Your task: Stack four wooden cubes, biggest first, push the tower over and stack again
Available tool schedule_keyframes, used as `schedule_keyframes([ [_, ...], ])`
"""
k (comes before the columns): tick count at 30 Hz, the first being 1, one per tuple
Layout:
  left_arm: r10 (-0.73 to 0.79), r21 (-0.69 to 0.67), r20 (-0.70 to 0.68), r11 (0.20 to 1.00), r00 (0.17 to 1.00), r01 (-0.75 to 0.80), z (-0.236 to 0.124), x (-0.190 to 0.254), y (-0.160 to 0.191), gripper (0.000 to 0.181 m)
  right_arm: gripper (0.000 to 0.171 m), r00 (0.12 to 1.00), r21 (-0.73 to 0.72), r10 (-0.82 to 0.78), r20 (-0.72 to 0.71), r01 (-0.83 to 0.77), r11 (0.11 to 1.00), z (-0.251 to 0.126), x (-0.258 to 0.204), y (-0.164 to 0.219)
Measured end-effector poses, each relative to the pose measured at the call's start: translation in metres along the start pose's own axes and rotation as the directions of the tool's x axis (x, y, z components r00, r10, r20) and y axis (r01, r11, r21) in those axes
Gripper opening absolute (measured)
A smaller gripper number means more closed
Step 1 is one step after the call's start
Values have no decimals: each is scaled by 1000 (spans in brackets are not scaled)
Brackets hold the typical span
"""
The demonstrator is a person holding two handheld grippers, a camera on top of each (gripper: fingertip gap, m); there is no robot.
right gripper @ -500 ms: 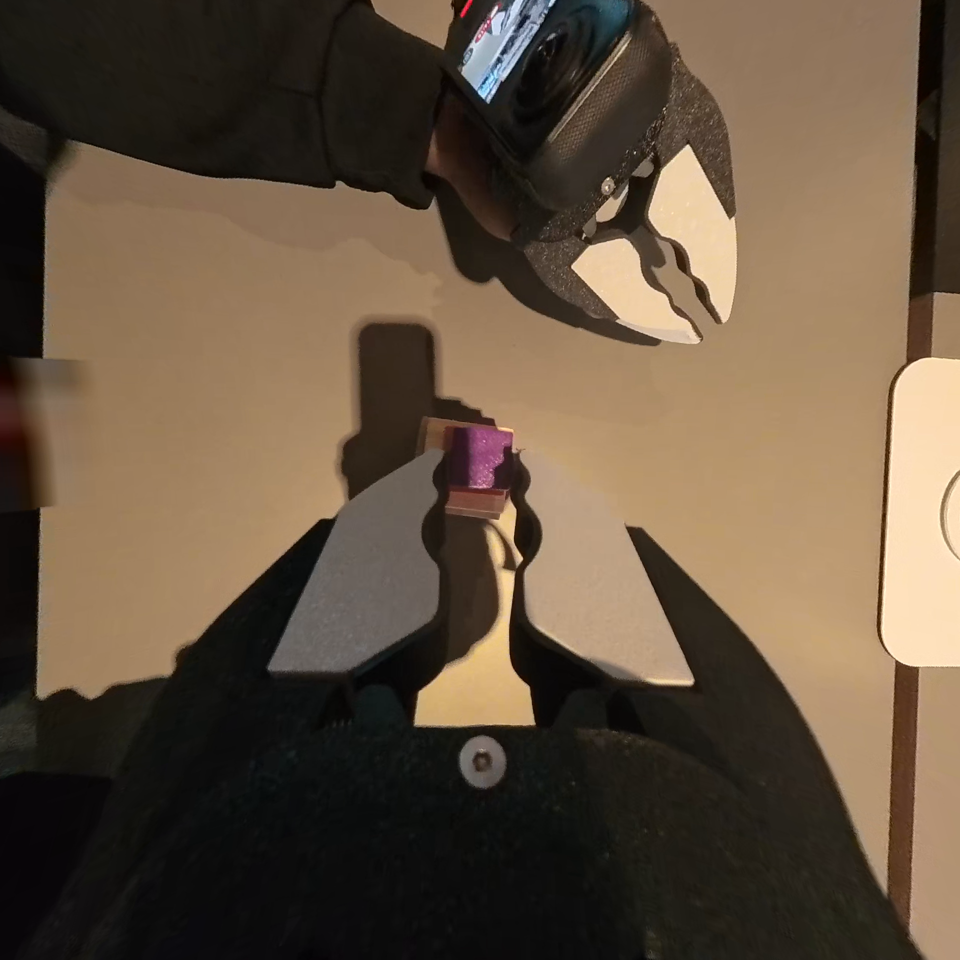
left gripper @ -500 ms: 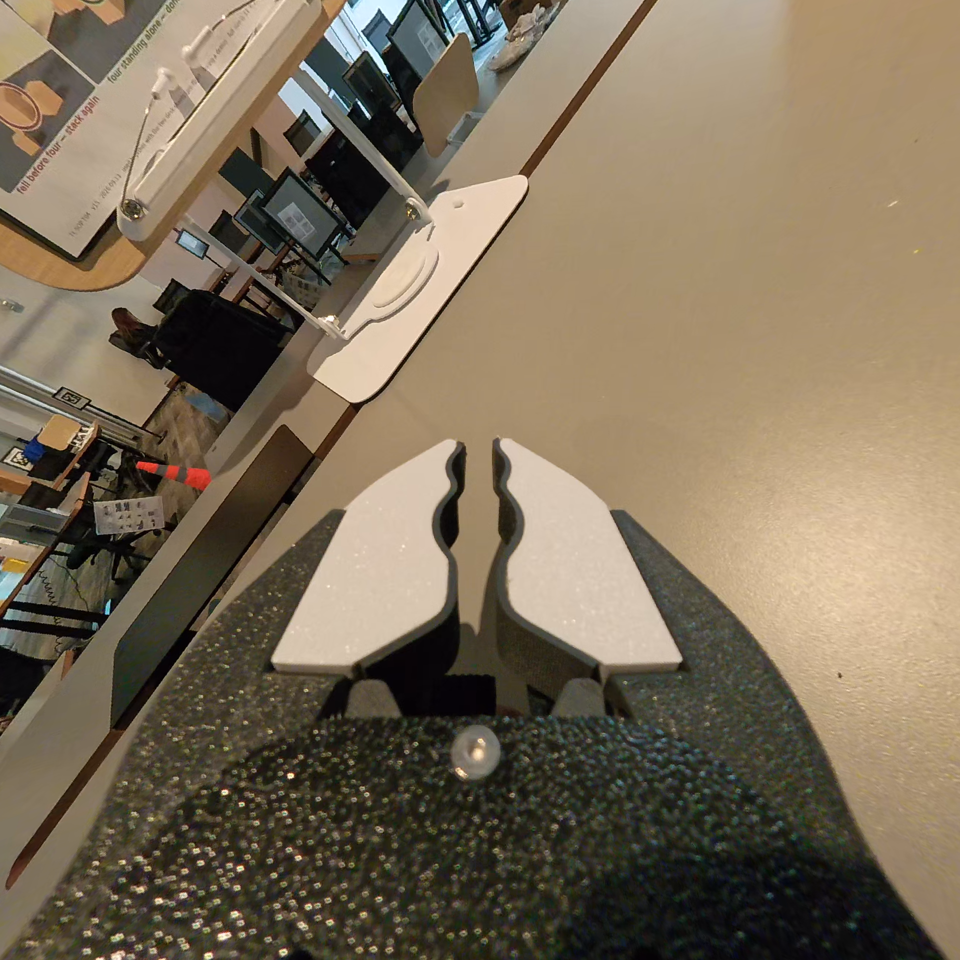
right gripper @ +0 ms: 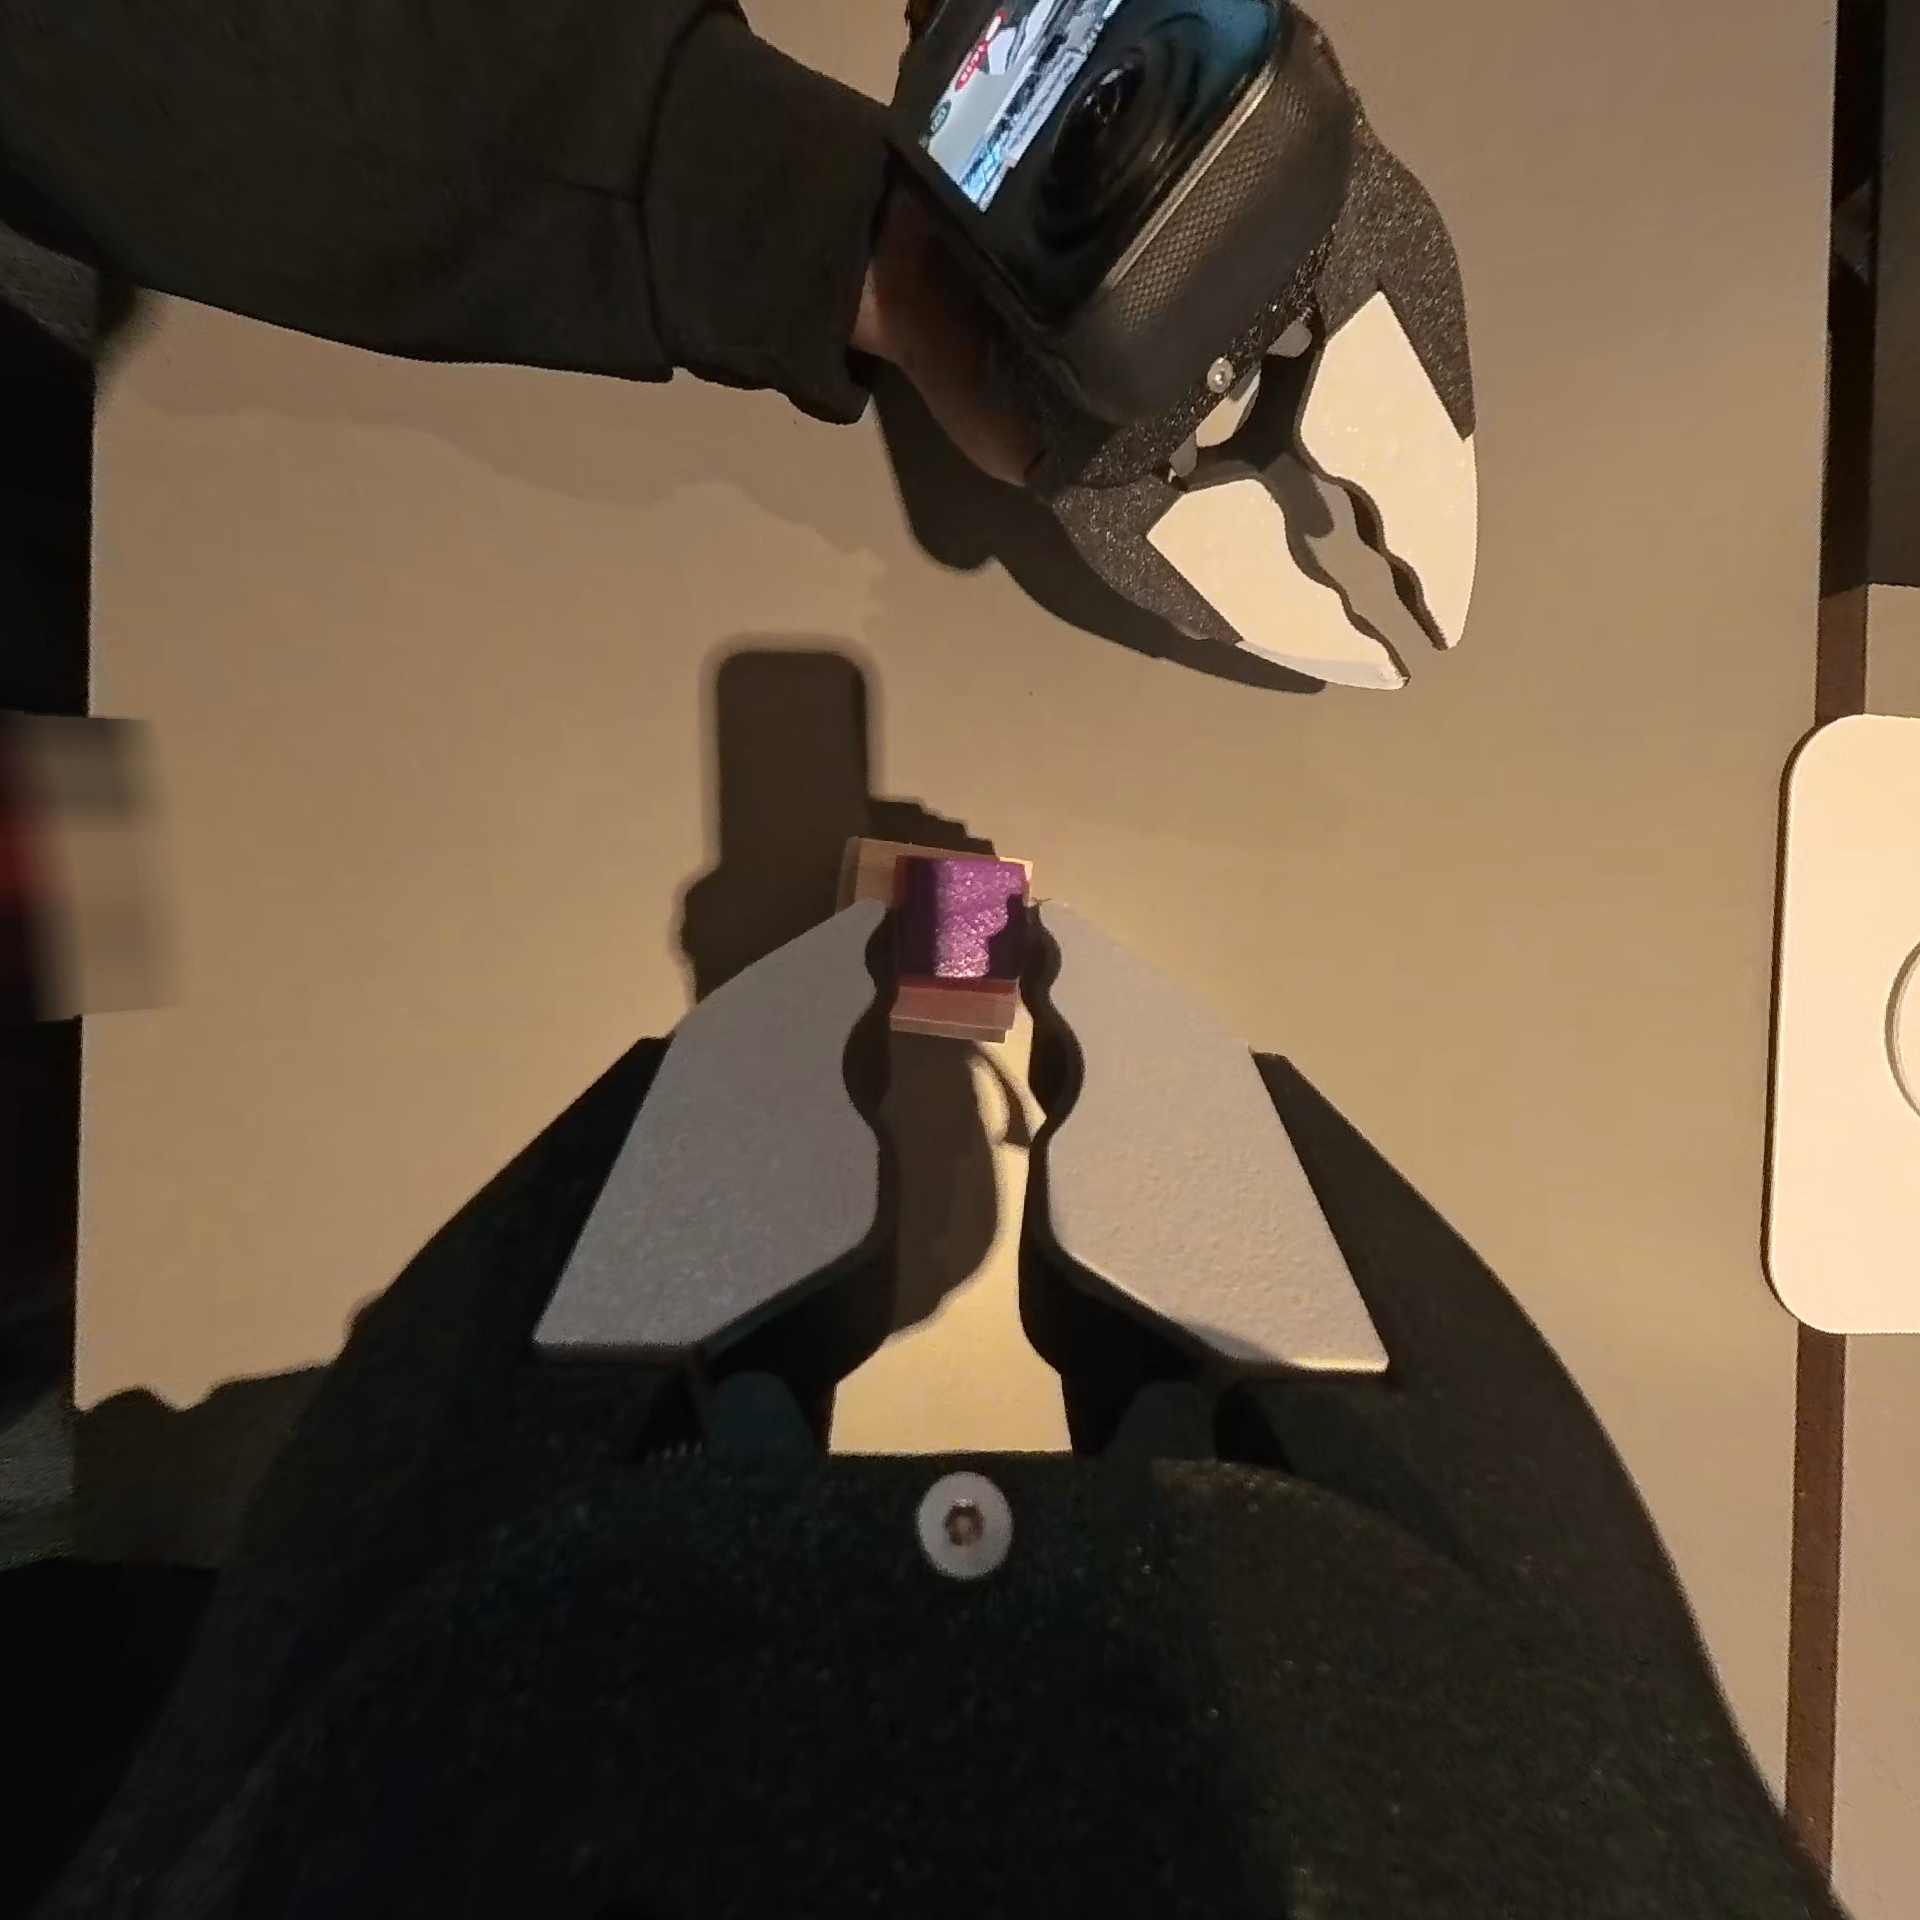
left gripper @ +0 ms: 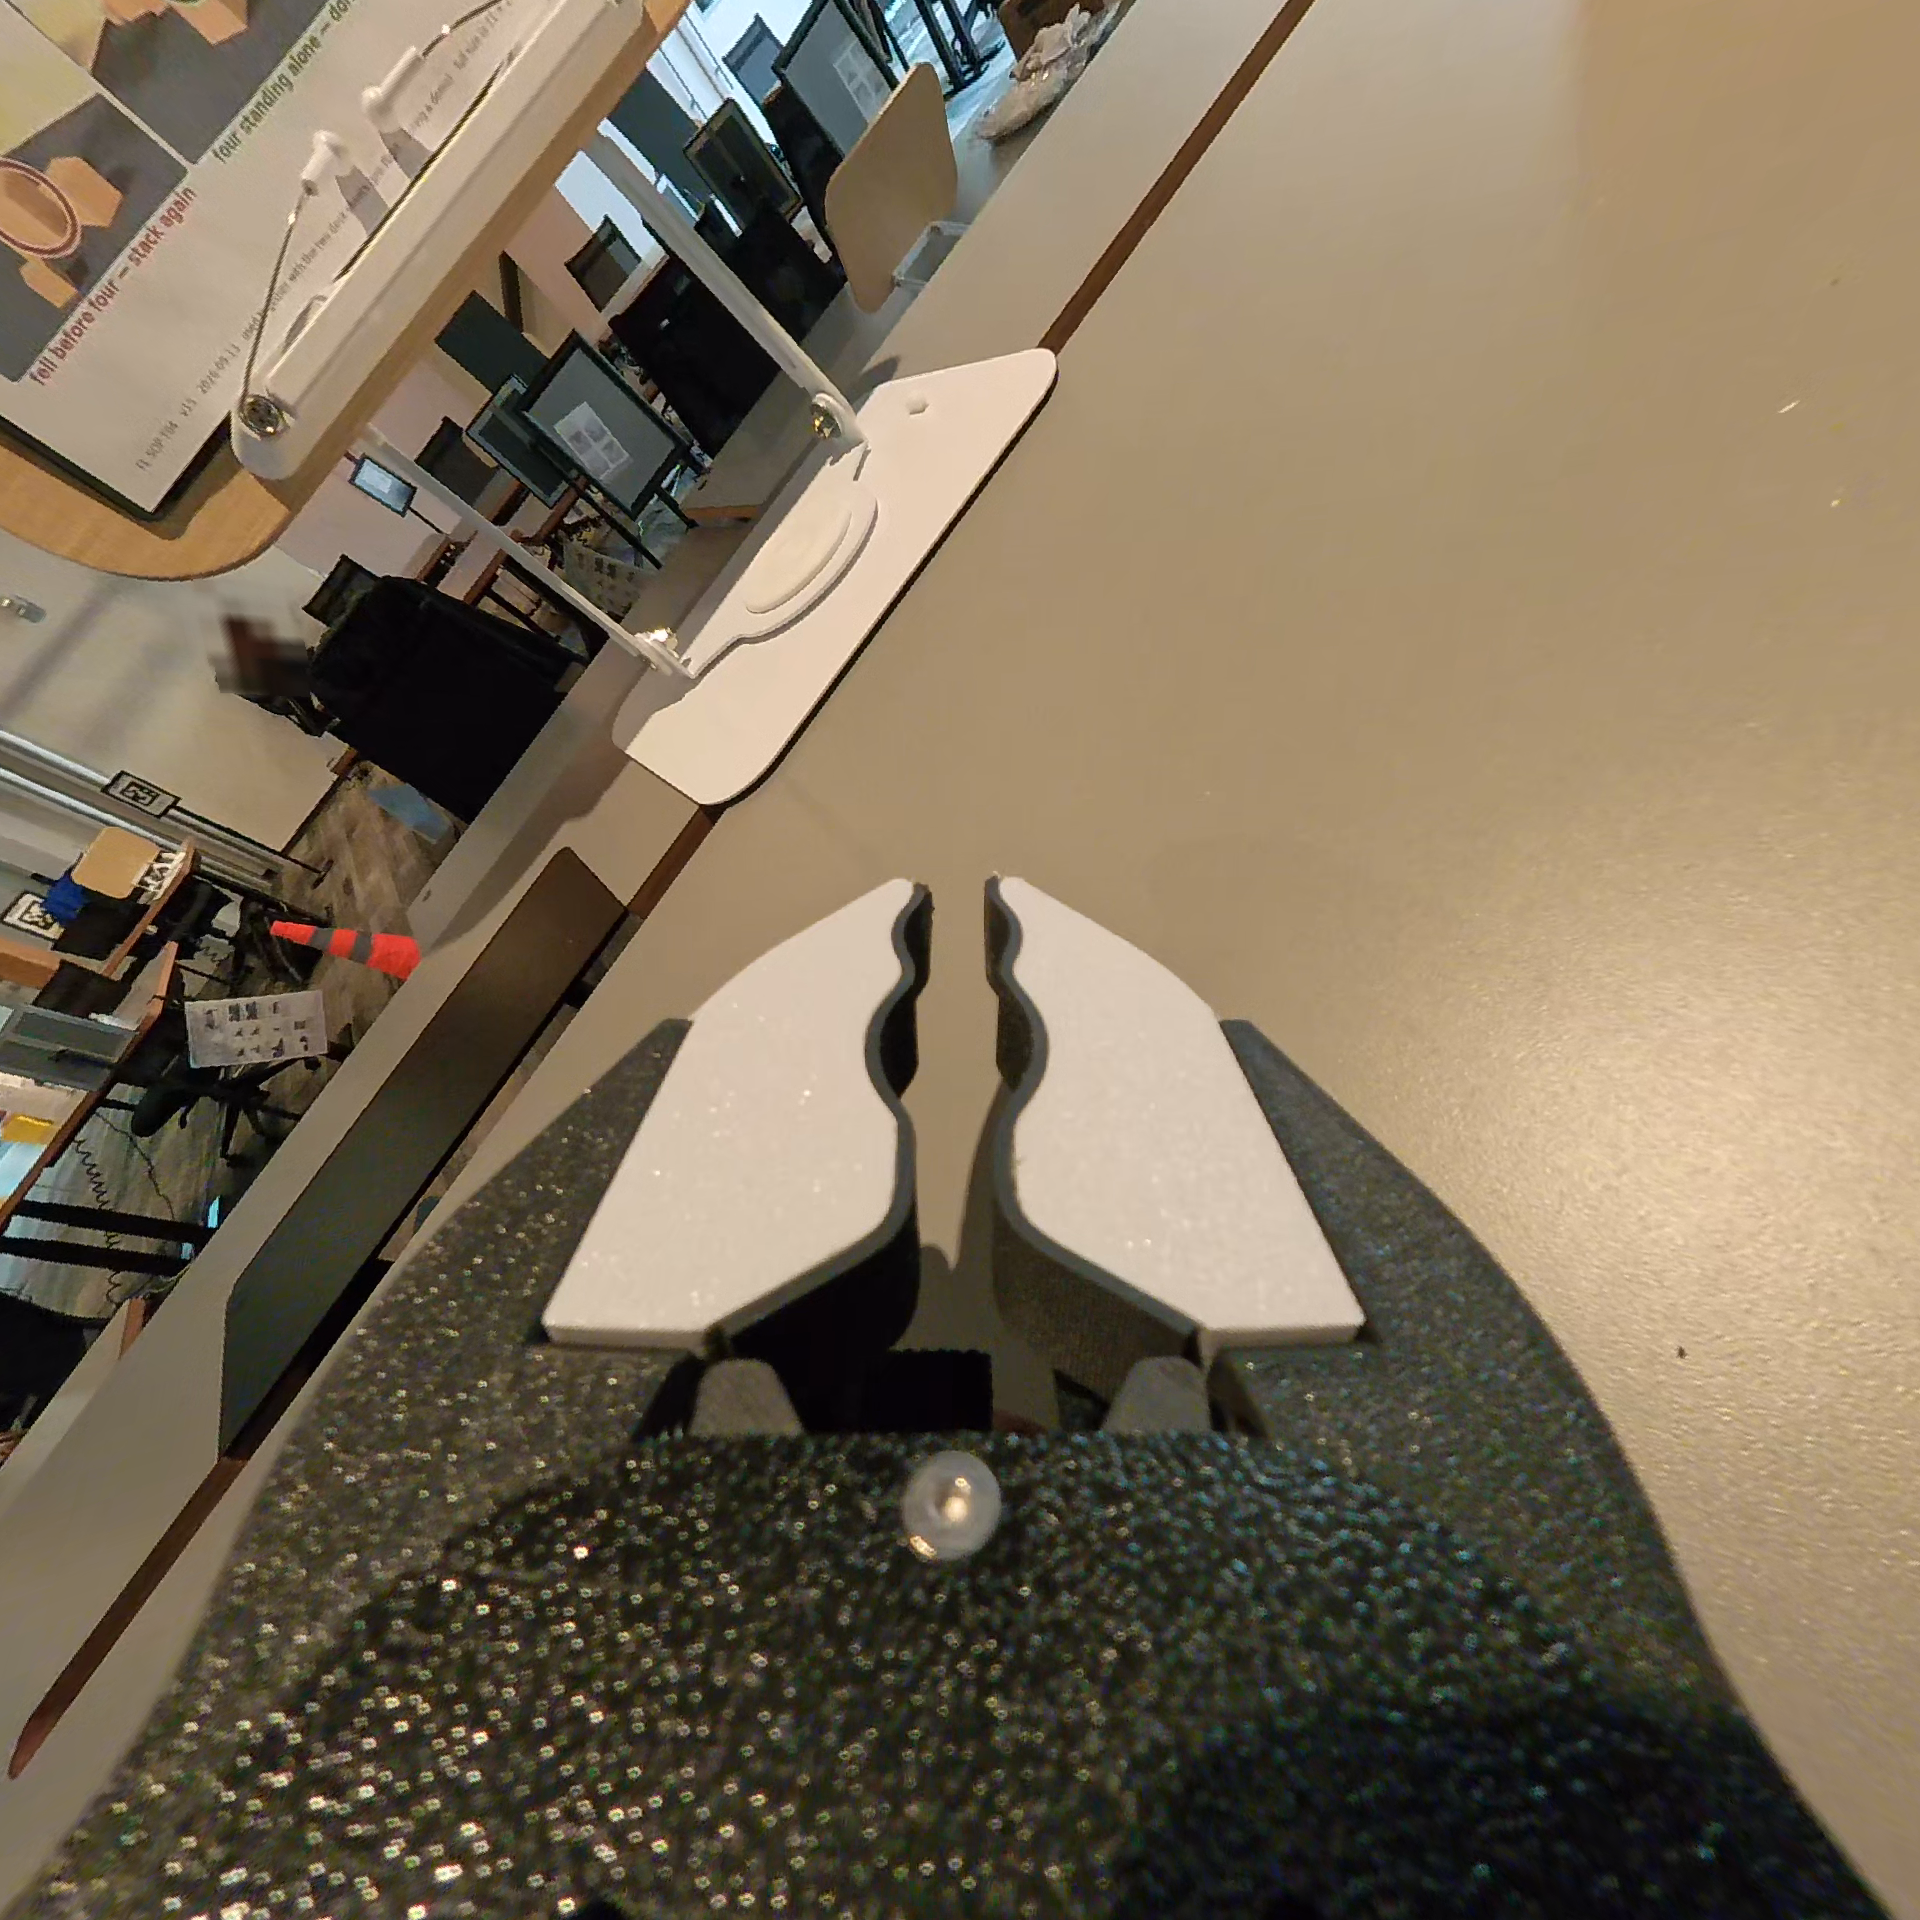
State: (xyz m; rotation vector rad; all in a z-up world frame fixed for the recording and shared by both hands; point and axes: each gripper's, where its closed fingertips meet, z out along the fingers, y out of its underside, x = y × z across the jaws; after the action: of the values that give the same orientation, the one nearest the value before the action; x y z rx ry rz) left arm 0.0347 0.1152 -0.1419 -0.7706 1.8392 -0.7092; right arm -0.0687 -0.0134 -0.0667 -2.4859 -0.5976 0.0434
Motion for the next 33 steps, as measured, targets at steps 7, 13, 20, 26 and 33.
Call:
schedule_keyframes([
  [7, -1, 1, 0, 1000, 1000, 1, 0, 0, 0, 9, 26, 1000, 8, -10, 8, 10, 1000, 0, -3, 0],
  [13, -3, 2, 0, 1000, 1000, 3, 0, 0, 0, 9, 37, 1000, 12, -5, -3, 5, 1000, -3, 0, 2],
  [20, -13, 10, 0, 1000, 1000, 13, -1, -1, -1, 9, 39, 1000, 89, 9, 21, -11, 996, -27, 2, 13],
  [26, 6, 16, -13, 1000, 1000, -6, -2, 2, -2, 6, 20, 990, 219, 140, -6, -135, 966, -29, 48, 42],
  [33, -8, 149, -111, 989, 994, 24, -12, 17, -23, 0, 4, 932, 581, 355, -69, -251, 774, 13, 132, 55],
])
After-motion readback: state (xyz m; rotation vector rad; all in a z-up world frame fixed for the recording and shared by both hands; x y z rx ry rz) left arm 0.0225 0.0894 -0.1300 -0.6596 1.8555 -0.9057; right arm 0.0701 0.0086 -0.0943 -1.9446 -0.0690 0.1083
